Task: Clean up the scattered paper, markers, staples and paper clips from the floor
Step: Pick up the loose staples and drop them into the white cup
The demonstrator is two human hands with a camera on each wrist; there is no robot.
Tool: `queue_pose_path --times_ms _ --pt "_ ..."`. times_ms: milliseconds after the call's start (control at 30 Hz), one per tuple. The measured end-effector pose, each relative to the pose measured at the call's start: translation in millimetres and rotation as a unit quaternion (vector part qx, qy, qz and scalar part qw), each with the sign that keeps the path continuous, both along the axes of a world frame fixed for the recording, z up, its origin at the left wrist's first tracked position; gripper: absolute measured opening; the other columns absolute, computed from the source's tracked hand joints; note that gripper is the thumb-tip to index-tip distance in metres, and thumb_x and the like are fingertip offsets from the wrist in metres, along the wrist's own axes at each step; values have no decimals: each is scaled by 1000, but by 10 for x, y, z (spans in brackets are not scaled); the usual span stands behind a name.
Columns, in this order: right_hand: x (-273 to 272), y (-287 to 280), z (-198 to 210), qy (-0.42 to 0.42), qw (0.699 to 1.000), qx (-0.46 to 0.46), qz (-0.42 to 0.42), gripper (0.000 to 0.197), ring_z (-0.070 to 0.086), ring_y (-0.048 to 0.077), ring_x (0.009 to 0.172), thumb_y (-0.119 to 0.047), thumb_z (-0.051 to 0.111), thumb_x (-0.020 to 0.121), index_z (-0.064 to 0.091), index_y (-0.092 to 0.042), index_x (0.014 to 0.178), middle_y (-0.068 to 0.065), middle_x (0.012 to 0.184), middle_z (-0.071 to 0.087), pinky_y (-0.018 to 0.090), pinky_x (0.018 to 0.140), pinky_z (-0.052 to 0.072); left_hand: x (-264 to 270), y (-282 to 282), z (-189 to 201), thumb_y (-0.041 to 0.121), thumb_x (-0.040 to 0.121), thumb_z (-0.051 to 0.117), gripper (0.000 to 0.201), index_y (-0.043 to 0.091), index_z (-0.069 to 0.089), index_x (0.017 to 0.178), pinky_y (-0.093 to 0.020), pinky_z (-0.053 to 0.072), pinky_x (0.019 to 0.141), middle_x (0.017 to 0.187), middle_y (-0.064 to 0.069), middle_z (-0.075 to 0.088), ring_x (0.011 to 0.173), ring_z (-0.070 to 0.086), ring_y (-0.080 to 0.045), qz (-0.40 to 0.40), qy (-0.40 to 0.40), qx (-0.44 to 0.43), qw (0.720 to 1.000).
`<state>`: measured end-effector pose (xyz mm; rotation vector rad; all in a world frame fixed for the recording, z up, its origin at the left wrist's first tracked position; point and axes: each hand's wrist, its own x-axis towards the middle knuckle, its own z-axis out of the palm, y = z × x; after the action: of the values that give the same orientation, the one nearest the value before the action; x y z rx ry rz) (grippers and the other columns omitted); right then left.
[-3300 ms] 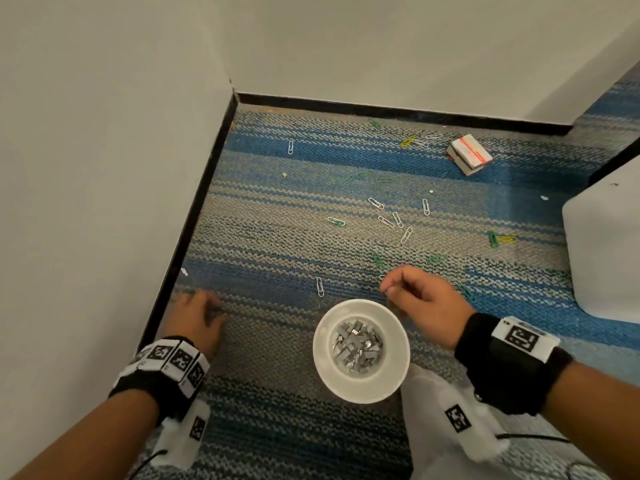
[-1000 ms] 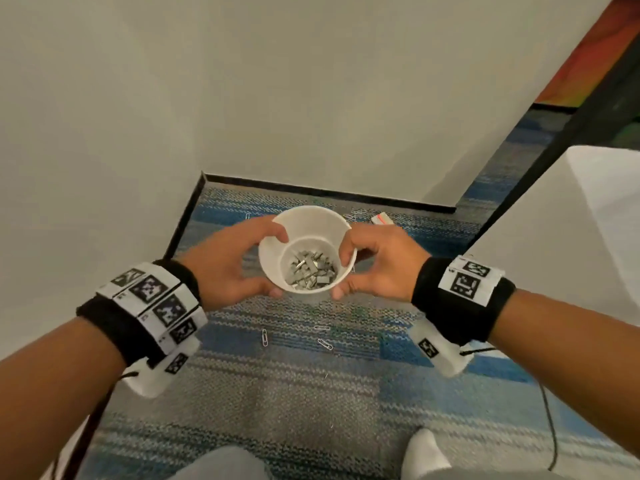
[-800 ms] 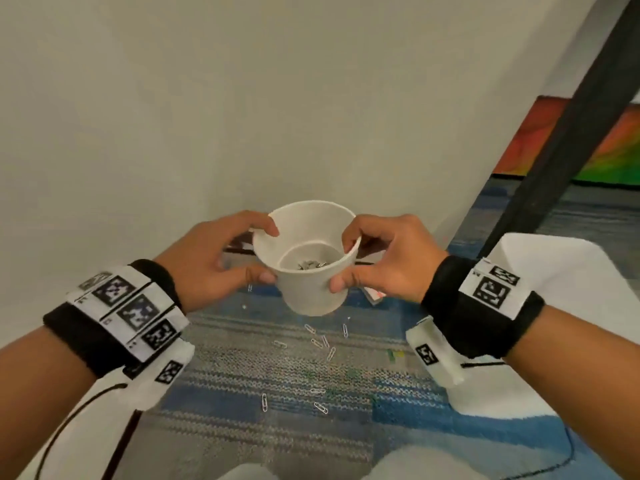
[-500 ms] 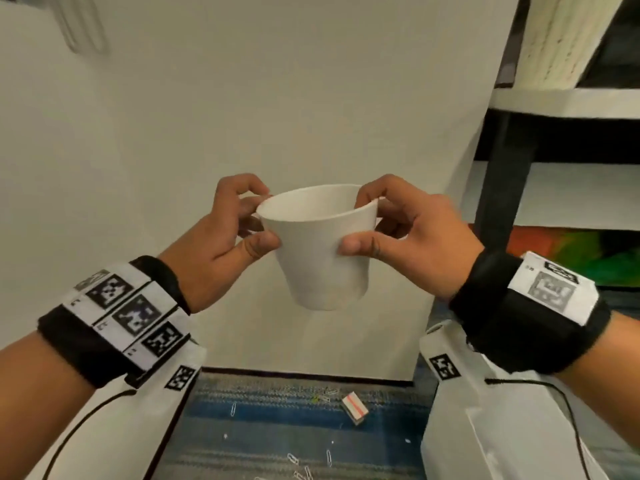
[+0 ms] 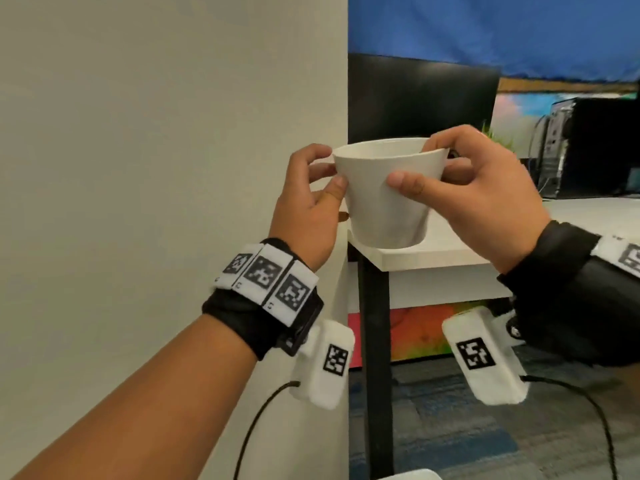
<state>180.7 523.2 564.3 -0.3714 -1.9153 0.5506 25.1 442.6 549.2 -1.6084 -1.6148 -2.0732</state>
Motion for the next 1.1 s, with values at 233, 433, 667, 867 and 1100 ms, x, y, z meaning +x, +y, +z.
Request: queue_pose_path --times_ms 233,433,667,867,1100 --pt "401 761 302 -40 985 -60 -155 50 61 23 89 -61 65 70 48 -28 104 2 104 61 36 68 56 328 845 374 28 89 54 30 25 47 118 -34 51 83 105 6 58 95 54 -14 10 62 -129 990" --pt "284 1288 523 -162 948 -133 -241 46 59 26 88 -54 72 72 54 -20 98 4 96 58 44 84 55 360 1124 597 33 87 57 31 23 53 116 -28 50 75 112 -1 64 94 62 -18 79 268 -350 894" --pt "-92 1716 533 -230 918 -184 -266 36 64 32 85 -47 72 71 51 -18 65 8 84 64 45 87 53 483 1159 744 23 91 52 29 11 57 117 -19 47 52 112 -10 62 96 64 -25 55 260 -436 860" --pt "-450 2080 528 -340 866 -184 -317 58 62 40 94 -56 72 51 59 -17 93 9 98 64 58 90 44 421 1133 848 24 93 48 37 12 50 128 -27 45 82 125 -7 57 111 57 -22 104 317 -407 850" --pt "-327 1600 611 -410 842 -121 -330 52 54 38 114 -40 65 83 55 -10 125 15 122 57 50 102 40 142 1069 695 37 89 53 26 22 51 109 -32 50 75 105 -1 60 89 61 -19 136 307 -354 873"
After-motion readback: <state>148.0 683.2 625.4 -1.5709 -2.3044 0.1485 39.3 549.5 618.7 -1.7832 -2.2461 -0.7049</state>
